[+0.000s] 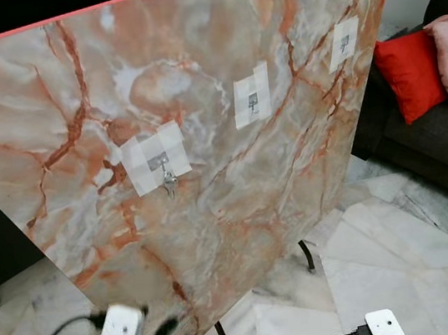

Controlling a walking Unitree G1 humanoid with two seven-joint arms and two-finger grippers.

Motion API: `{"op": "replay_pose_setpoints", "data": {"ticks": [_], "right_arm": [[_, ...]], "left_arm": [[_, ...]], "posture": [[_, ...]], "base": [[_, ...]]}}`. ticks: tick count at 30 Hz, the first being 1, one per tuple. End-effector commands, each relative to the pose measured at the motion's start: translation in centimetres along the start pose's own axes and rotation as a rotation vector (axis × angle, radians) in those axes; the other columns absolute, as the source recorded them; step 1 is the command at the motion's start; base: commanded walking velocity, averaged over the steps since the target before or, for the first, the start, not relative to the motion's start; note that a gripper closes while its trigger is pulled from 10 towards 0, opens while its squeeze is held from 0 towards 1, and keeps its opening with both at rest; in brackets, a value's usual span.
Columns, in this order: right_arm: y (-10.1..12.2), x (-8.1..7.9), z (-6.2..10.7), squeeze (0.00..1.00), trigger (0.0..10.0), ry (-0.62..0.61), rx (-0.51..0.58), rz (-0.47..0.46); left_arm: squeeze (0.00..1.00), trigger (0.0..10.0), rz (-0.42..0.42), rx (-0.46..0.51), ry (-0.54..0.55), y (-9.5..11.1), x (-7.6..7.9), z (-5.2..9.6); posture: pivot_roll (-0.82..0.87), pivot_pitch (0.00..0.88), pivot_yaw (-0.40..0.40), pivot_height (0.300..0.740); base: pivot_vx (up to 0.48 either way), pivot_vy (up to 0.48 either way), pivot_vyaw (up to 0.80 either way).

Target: Hang keys on a hook

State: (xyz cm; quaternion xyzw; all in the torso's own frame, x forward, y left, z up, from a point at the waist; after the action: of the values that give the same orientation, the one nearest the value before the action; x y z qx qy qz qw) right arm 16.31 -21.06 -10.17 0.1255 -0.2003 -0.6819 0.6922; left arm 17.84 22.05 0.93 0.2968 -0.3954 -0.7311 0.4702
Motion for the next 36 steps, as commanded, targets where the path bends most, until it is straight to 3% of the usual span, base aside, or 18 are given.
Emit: {"op": "replay_pose_setpoints", "data": {"ticks": [1,3,5,7,9,11,16,23,27,32,36], "right_arm": [[-0.2,0.0,0.0,0.00,10.0,-0.005,0.000,-0.017],[-0.2,0.0,0.0,0.00,10.0,-0.007,-0.001,-0.021],[-0.2,0.1,0.0,0.00,10.0,-0.007,-0.002,-0.014],[-0.3,0.0,0.0,0.00,10.0,-0.009,-0.005,-0.011],[-0.3,0.1,0.0,0.00,10.0,-0.014,-0.005,-0.010],[-0.3,0.1,0.0,0.00,10.0,-0.019,-0.004,-0.016],[-0.4,0.0,0.0,0.00,10.0,-0.019,-0.006,-0.014],[-0.5,-0.2,0.0,0.00,10.0,-0.021,-0.004,-0.016],[-0.7,-0.3,0.0,0.00,10.0,-0.018,-0.011,-0.019],[-1.0,-0.4,0.1,0.00,10.0,-0.016,-0.018,-0.024],[-1.2,-0.4,0.1,0.00,10.0,-0.013,-0.023,-0.031]], "left_arm": [[0.00,10.0,-0.014,-0.060,0.012,-1.4,-0.7,0.4],[0.00,10.0,0.024,-0.158,0.078,-4.0,-1.9,0.5],[0.00,10.0,0.038,-0.239,0.104,-5.8,-2.0,0.3],[0.00,10.0,0.103,-0.298,0.123,-7.8,-1.5,0.1],[0.00,10.0,0.115,-0.398,0.139,-9.9,-0.6,-0.2],[0.00,10.0,0.137,-0.438,0.177,-10.5,-0.4,-0.5],[0.00,10.0,0.245,-0.493,0.318,-10.9,-0.6,-1.5],[0.00,10.0,0.288,-0.478,0.345,-9.6,-0.4,-3.6],[0.00,10.0,0.271,-0.492,0.327,-9.4,0.0,-4.0],[0.00,10.0,0.263,-0.588,0.350,-11.3,0.4,-2.7],[0.00,10.0,0.289,-0.599,0.382,-11.9,0.0,-1.9]], "posture": [[0.04,0.000,-0.048,0.740],[0.05,0.000,-0.049,0.740],[0.06,0.000,-0.051,0.740],[0.06,0.000,-0.054,0.740],[0.05,0.000,-0.055,0.740],[0.05,0.000,-0.052,0.740],[0.05,0.000,-0.051,0.740],[0.03,0.000,-0.036,0.740],[0.03,0.000,-0.034,0.740],[0.01,0.000,-0.029,0.740],[0.01,0.000,-0.032,0.740]], "base": [[0.000,0.000,0.00],[0.000,0.000,0.00],[0.000,0.000,0.00],[0.000,0.000,0.00],[0.000,0.000,0.00],[0.000,0.000,0.00],[0.000,0.000,0.00],[0.000,0.000,0.27],[0.000,0.000,0.80],[0.000,0.000,0.80],[0.000,0.000,0.80]]}}
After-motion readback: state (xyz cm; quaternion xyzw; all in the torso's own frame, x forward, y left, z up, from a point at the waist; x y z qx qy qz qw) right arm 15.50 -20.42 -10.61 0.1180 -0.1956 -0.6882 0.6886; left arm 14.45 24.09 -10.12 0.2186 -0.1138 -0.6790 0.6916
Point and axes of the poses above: a point about 5 cm out from each wrist's last joint towards the gripper, its own z axis pointing back from the gripper into the wrist, its own y axis along the axis of the wrist's last joint, x = y × z, the point moved 1 cm from there along -z, pointing out of the wrist towards the gripper, and after that the axes turned 1 degree about -z, right-handed, at the moved point
